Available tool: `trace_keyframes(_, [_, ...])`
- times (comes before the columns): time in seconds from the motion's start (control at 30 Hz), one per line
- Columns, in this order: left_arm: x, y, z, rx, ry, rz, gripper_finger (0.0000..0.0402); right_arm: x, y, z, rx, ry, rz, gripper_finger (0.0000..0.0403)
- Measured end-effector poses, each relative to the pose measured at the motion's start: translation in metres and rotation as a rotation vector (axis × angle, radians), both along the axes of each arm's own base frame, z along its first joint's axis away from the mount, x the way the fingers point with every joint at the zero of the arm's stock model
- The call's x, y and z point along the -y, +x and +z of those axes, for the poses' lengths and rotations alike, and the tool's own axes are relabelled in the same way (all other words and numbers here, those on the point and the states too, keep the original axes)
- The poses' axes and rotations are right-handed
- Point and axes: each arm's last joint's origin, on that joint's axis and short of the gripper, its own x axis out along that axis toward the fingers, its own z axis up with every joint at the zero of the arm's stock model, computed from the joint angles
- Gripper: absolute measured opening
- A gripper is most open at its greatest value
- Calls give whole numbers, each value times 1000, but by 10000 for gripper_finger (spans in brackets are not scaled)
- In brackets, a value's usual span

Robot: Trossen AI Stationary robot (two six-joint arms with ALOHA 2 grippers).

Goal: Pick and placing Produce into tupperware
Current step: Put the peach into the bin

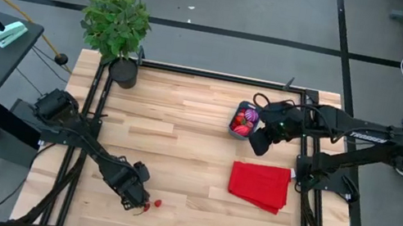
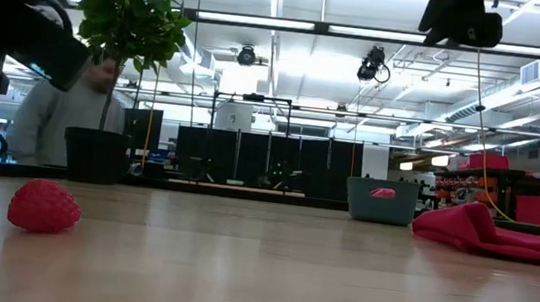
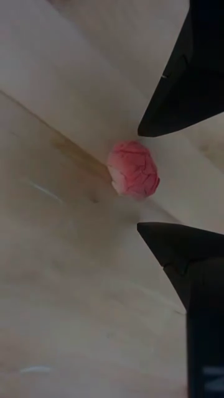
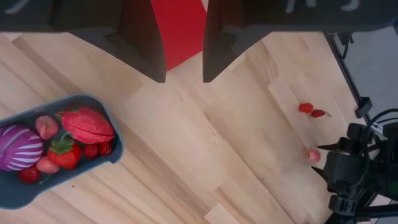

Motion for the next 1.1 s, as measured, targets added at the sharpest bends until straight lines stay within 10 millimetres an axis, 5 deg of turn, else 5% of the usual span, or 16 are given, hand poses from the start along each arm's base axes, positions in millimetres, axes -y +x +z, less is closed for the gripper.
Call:
trace_keyframes(0.6, [1,5,-1,31,-23,9,203,-4,0,0,-1,-24,4,114])
trace_keyframes(1.1, [-19,24,0,84,-57,96,90,-4,0,0,-1,-29,12,114])
